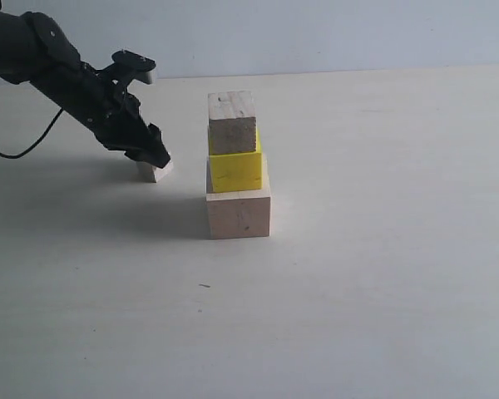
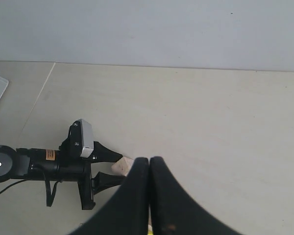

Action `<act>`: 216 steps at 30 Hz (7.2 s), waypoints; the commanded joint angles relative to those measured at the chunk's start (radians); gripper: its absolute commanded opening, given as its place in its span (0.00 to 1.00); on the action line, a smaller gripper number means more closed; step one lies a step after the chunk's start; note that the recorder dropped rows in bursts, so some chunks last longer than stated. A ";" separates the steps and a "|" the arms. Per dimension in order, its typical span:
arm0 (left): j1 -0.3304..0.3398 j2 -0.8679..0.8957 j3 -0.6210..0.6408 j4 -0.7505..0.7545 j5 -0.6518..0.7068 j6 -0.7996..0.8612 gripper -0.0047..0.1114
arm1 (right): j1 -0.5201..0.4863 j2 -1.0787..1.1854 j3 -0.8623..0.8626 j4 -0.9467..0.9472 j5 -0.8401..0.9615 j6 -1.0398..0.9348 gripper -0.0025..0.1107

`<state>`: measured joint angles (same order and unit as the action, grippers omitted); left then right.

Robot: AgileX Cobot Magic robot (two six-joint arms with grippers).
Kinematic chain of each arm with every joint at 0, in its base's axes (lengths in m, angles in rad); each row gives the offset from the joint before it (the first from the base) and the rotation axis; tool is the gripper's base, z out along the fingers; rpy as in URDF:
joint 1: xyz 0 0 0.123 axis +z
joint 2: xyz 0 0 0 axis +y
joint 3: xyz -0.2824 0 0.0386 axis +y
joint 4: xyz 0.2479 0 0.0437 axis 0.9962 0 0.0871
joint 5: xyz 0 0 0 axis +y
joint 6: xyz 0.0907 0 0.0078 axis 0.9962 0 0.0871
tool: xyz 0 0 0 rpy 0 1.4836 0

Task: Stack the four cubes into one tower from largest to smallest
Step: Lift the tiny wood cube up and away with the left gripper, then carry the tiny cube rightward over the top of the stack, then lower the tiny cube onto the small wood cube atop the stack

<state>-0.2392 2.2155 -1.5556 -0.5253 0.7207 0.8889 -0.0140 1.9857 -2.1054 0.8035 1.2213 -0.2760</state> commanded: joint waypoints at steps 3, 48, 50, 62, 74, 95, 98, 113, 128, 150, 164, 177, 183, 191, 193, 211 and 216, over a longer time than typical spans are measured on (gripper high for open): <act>-0.001 -0.004 0.005 0.001 -0.012 -0.034 0.14 | -0.005 -0.010 -0.005 0.009 0.000 -0.011 0.02; -0.063 -0.483 -0.215 -0.177 0.500 0.284 0.04 | -0.004 -0.183 -0.005 -0.195 0.000 0.014 0.02; -0.066 -0.468 -0.215 -0.177 0.500 0.284 0.04 | -0.004 -0.183 -0.005 -0.188 0.000 0.014 0.02; -0.170 -0.358 -0.319 -0.049 0.500 0.220 0.04 | -0.004 -0.183 -0.005 -0.190 0.000 0.014 0.02; -0.213 -0.304 -0.358 0.007 0.500 0.142 0.04 | -0.004 -0.183 -0.005 -0.190 0.000 0.014 0.02; -0.301 -0.367 -0.309 0.145 0.500 -0.648 0.04 | -0.004 -0.183 -0.005 -0.173 0.000 0.014 0.02; -0.355 -0.367 -0.309 0.238 0.482 -0.763 0.04 | -0.004 -0.183 -0.005 -0.173 0.000 0.014 0.02; -0.567 -0.378 -0.309 0.725 0.452 -1.545 0.04 | -0.004 -0.099 -0.005 -0.306 0.000 0.050 0.02; -0.602 -0.382 -0.309 0.740 0.500 -1.678 0.04 | -0.004 -0.048 -0.005 -0.208 0.000 0.041 0.02; -0.591 -0.321 -0.309 0.774 0.473 -1.717 0.04 | -0.004 -0.048 -0.005 -0.198 0.000 0.034 0.02; -0.580 -0.321 -0.309 0.774 0.475 -1.731 0.04 | -0.004 -0.048 -0.005 -0.172 0.000 0.024 0.02; -0.573 -0.319 -0.309 0.774 0.473 -1.731 0.04 | -0.004 -0.048 -0.005 -0.163 0.000 0.022 0.02; -0.573 -0.319 -0.309 0.774 0.475 -1.731 0.04 | -0.004 -0.048 -0.005 -0.150 0.000 0.015 0.02; -0.573 -0.295 -0.309 0.767 0.475 -1.726 0.04 | -0.004 -0.048 -0.005 -0.150 0.000 0.015 0.02; -0.573 -0.293 -0.309 0.767 0.470 -1.723 0.04 | -0.004 -0.048 -0.005 -0.150 0.000 0.015 0.02; -0.573 -0.293 -0.309 0.767 0.453 -1.722 0.04 | -0.004 -0.048 -0.005 -0.150 0.000 0.008 0.02; -0.573 -0.293 -0.309 0.767 0.453 -1.722 0.04 | -0.004 -0.048 -0.005 -0.150 0.000 0.008 0.02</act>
<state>-0.8183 1.9246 -1.8657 0.2400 1.1873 -0.8275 -0.0140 1.9374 -2.1054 0.6479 1.2237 -0.2579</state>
